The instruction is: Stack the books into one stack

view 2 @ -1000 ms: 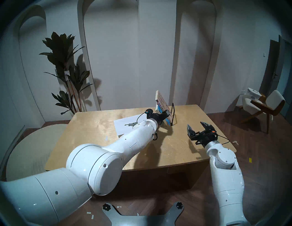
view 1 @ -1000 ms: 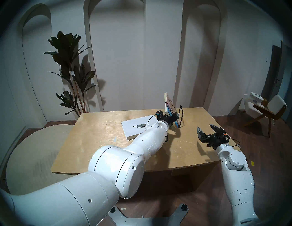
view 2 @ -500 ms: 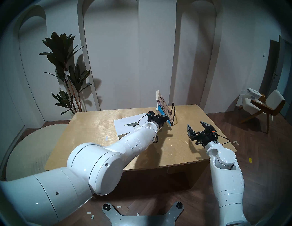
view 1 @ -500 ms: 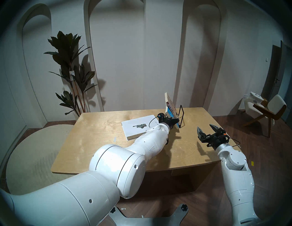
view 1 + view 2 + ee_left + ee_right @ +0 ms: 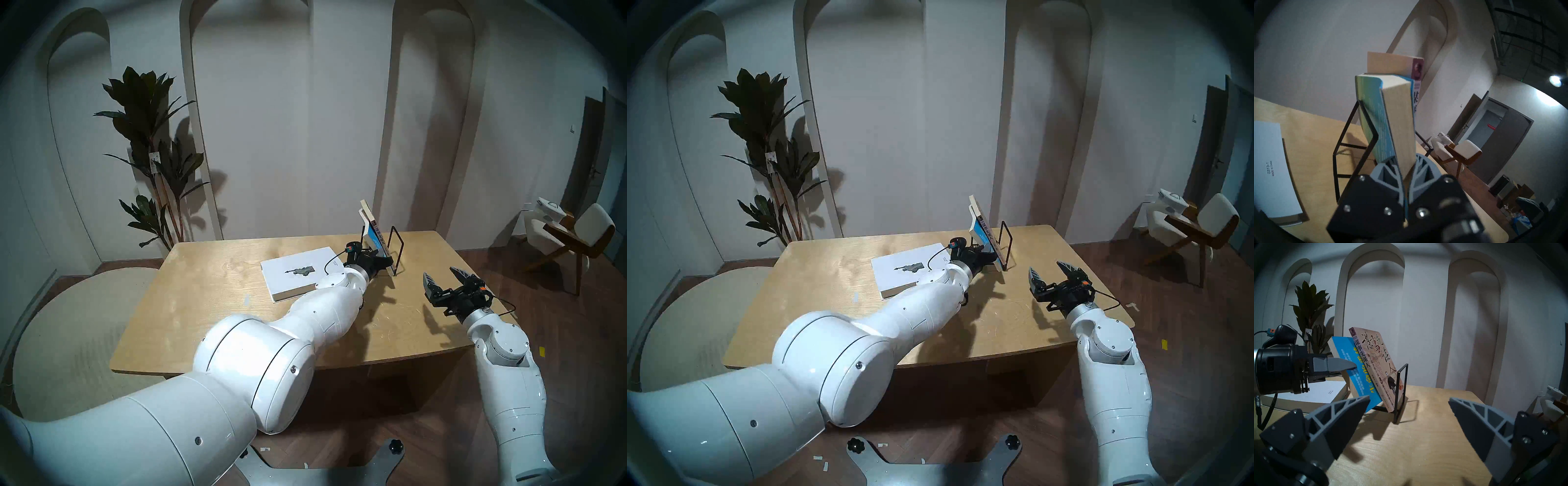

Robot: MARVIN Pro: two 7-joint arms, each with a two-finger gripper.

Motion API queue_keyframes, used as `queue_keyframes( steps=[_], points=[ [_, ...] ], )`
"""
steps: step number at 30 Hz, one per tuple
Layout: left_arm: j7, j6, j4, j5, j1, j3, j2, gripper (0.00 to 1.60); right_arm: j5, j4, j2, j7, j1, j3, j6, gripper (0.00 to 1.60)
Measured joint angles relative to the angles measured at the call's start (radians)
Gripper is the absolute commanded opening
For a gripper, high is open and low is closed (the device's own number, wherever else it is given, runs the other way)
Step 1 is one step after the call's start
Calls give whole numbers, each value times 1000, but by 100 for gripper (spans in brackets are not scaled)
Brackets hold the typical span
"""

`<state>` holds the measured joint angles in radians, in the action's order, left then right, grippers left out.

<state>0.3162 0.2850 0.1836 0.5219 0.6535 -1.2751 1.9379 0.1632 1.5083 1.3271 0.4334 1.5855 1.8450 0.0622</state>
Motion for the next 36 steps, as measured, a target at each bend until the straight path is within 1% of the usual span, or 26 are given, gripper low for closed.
queue_keyframes(
  steps=[6,12,22,28,31,36],
  points=[
    [-28,17,0,-22,-7,20,2,0,0,0,0,0,0,0,0,160],
    [-94,30,2,-49,-27,44,10,0,0,0,0,0,0,0,0,160],
    [-169,46,9,-79,-50,70,13,0,1,0,-1,0,0,-1,0,160],
    [-177,59,26,-81,-60,69,2,0,1,0,-1,0,0,-1,0,160],
    [-170,68,38,-83,-65,68,-10,0,1,-1,-1,0,0,-1,0,160],
    [-141,103,81,-93,-80,70,-45,0,1,-2,-1,0,0,-1,0,160]
  ],
)
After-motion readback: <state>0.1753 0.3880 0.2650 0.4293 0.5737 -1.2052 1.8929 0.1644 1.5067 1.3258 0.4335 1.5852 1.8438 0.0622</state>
